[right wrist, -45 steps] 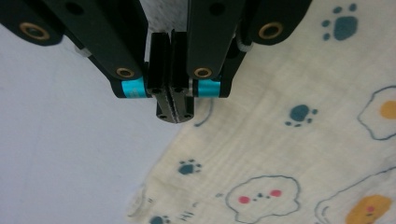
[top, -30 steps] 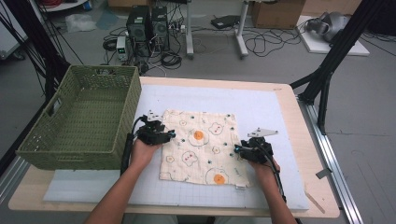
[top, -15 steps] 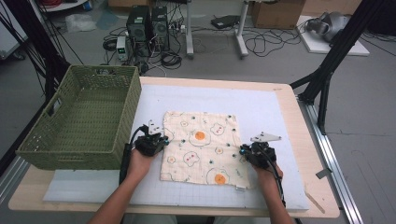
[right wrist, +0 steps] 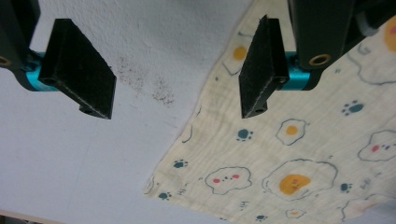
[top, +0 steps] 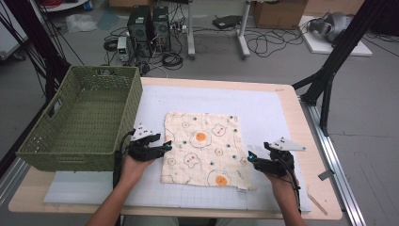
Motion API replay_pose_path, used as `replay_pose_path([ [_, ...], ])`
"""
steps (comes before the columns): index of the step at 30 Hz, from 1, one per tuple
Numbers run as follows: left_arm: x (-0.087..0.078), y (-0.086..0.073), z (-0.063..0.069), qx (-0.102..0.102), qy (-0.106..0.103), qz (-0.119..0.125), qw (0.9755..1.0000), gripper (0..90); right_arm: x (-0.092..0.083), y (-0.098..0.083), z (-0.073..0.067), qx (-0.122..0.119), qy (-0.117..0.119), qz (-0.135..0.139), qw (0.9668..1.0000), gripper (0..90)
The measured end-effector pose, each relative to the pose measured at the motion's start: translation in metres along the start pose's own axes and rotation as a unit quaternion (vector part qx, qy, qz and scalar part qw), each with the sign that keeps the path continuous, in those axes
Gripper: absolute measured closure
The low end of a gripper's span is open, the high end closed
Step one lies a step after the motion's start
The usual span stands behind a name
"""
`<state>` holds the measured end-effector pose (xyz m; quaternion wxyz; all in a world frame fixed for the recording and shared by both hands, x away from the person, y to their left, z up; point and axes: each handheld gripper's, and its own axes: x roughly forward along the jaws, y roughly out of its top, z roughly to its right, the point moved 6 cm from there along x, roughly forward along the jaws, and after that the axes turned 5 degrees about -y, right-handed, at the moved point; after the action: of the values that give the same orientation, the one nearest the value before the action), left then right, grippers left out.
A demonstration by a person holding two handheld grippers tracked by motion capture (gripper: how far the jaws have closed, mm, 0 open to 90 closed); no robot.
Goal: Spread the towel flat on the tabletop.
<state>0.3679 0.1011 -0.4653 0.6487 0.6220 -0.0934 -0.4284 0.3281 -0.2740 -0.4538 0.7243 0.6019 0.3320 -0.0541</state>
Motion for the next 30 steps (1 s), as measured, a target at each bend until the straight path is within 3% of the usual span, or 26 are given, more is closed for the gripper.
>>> replay_pose_path([
  [5, -0.007, 0.008, 0.007, -0.014, -0.011, 0.034, 0.9992, 19.9, -0.009, -0.011, 0.002, 0.0, -0.003, -0.008, 1.0, 25.2],
  [10, -0.017, 0.003, 0.015, -0.007, -0.013, 0.043, 0.999, 19.7, -0.018, -0.015, 0.002, 0.006, 0.006, 0.0, 1.0, 19.5],
  [14, -0.021, 0.003, 0.022, 0.011, -0.024, 0.051, 0.9983, 19.6, -0.021, -0.02, 0.001, -0.012, 0.016, 0.012, 0.9997, 11.2],
  [17, -0.02, 0.002, 0.024, 0.018, -0.033, 0.055, 0.9978, 19.6, -0.022, -0.016, -0.002, -0.031, 0.028, 0.042, 0.9983, 11.1],
  [21, -0.02, 0.0, 0.021, 0.02, -0.037, 0.049, 0.9979, 19.4, -0.022, -0.011, -0.004, -0.049, 0.025, 0.056, 0.9969, 11.0],
  [28, -0.021, -0.003, 0.017, 0.018, -0.039, 0.049, 0.9979, 20.9, -0.025, -0.006, 0.001, -0.023, 0.021, 0.074, 0.9968, 11.0],
  [30, -0.02, -0.002, 0.016, 0.016, -0.039, 0.05, 0.9979, 21.0, -0.025, -0.009, 0.003, -0.014, 0.022, 0.067, 0.9974, 11.0],
])
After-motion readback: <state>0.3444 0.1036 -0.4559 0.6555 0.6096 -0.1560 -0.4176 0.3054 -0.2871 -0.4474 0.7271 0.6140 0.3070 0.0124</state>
